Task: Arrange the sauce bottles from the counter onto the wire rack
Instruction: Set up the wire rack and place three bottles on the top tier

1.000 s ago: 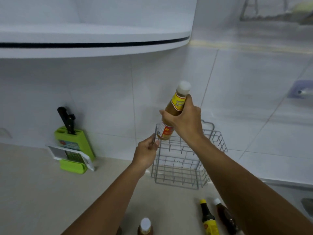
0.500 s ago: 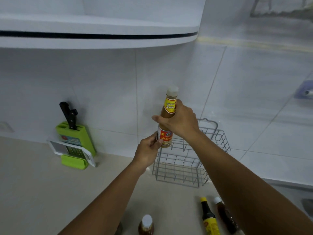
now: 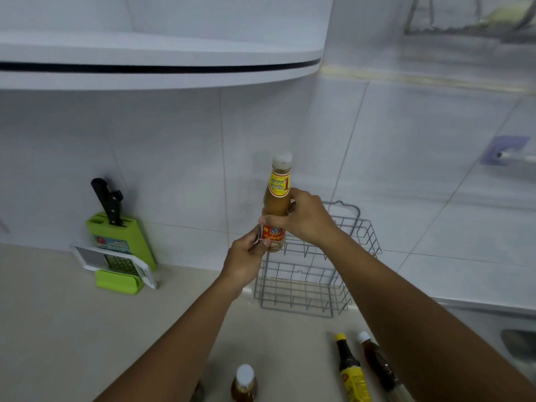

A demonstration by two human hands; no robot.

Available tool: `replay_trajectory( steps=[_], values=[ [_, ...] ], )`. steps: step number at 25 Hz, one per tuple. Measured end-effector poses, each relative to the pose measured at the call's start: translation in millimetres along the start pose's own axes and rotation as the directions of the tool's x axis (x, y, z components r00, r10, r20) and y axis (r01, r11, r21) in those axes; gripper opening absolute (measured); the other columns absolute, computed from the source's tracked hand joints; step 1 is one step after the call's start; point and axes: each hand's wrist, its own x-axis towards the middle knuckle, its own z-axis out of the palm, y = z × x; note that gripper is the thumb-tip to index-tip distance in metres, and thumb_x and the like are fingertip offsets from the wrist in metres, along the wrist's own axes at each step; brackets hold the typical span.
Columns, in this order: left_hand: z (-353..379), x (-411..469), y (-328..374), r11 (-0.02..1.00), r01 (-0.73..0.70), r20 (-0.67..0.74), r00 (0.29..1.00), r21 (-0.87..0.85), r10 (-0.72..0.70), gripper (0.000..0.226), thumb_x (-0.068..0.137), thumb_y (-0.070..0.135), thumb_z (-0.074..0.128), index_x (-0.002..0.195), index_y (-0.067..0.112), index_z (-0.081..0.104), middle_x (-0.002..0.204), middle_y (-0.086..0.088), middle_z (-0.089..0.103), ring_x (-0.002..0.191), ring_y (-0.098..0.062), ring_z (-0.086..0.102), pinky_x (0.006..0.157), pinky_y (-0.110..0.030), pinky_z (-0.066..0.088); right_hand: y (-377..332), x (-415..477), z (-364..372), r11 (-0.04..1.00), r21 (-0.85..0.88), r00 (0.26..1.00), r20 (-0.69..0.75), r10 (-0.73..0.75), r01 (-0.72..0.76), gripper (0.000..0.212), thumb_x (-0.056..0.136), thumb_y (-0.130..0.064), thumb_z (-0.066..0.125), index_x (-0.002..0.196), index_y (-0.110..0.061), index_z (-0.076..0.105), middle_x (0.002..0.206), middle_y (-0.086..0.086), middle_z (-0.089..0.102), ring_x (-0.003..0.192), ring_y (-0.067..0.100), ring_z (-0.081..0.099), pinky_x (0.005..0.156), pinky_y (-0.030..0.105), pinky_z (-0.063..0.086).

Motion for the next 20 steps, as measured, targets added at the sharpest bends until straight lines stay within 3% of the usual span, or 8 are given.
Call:
replay_trajectory(
  steps=[4,7,9,10,12,15,17,20],
  values=[
    [0,-5,-5,0.997,0.082,0.02,0.996,0.016,-0.082,0.055,0.096,0.036,0.06,0.148,0.029,0.042,0.143,0.005,0.057,0.132,-0.015,0.053,0.096,-0.026,0.042,12,-13,8,0.998,0.04,0.997,0.068,0.039,-0.042,0.076,0.065,-0.052,0.091,0.128,-0.02,0.062,0.119,-0.002,0.071,0.105,0.014,0.069,0.092,0.031,0.058],
    [-3,-9,-4,0.943,0.303,0.047,0.949,0.141,-0.312,0.081,0.091,0.045,0.065,0.155,0.015,0.027,0.158,-0.006,0.039,0.142,-0.024,0.043,0.11,-0.038,0.039,24,-21,8,0.994,0.063,0.986,0.146,0.085,-0.095,0.086,0.065,-0.047,0.094,0.137,-0.02,0.055,0.122,-0.004,0.07,0.11,0.015,0.067,0.101,0.035,0.056],
    [-9,-12,-2,0.885,0.335,0.107,0.916,0.323,-0.386,0.079,0.086,0.054,0.066,0.148,0.011,0.042,0.153,-0.007,0.046,0.137,-0.026,0.049,0.114,-0.038,0.039,29,-28,1,0.997,0.031,0.99,0.122,0.065,-0.07,0.095,0.063,-0.049,0.094,0.143,-0.023,0.05,0.13,-0.003,0.068,0.121,0.012,0.063,0.107,0.034,0.05],
    [-10,-16,6,0.869,0.296,0.162,0.909,0.397,-0.384,0.074,0.083,0.056,0.065,0.142,0.012,0.051,0.149,-0.006,0.051,0.132,-0.025,0.053,0.114,-0.04,0.04,32,-36,-3,0.999,0.013,0.998,0.054,0.03,-0.031,0.093,0.066,-0.049,0.092,0.144,-0.024,0.049,0.133,-0.005,0.065,0.125,0.009,0.059,0.108,0.029,0.046],
    [-1,-27,27,0.852,0.162,0.281,0.899,0.498,-0.336,0.06,0.088,0.053,0.062,0.136,0.018,0.058,0.141,0.0,0.058,0.125,-0.022,0.057,0.111,-0.041,0.044,47,-64,-15,0.994,-0.052,0.975,-0.194,-0.105,0.097,0.069,0.079,-0.04,0.085,0.138,-0.022,0.056,0.132,-0.007,0.064,0.124,0.007,0.058,0.104,0.023,0.043],
    [44,-44,50,0.855,-0.016,0.39,0.894,0.518,-0.22,0.04,0.097,0.042,0.055,0.132,0.023,0.062,0.131,0.002,0.064,0.116,-0.018,0.062,0.103,-0.034,0.049,95,-123,-26,0.961,-0.135,0.826,-0.492,-0.276,0.241,0.025,0.087,-0.006,0.073,0.112,-0.008,0.07,0.105,0.003,0.071,0.098,0.018,0.068,0.088,0.029,0.054],
    [88,-50,41,0.861,-0.04,0.448,0.865,0.507,-0.224,0.033,0.096,0.035,0.054,0.126,0.024,0.064,0.128,0.001,0.065,0.114,-0.019,0.064,0.102,-0.038,0.051,143,-159,-24,0.977,-0.151,0.848,-0.488,-0.208,0.152,0.019,0.082,0.004,0.068,0.096,-0.007,0.073,0.089,0.004,0.071,0.081,0.02,0.067,0.076,0.035,0.057],
    [155,-55,-22,0.843,0.107,0.454,0.803,0.528,-0.386,0.046,0.087,0.035,0.058,0.13,0.021,0.059,0.131,-0.005,0.062,0.114,-0.025,0.064,0.1,-0.041,0.054,213,-197,-14,0.967,-0.148,0.931,-0.333,0.151,-0.21,0.019,0.084,-0.008,0.068,0.101,-0.016,0.071,0.094,0.001,0.07,0.085,0.018,0.064,0.079,0.044,0.058]
  ],
)
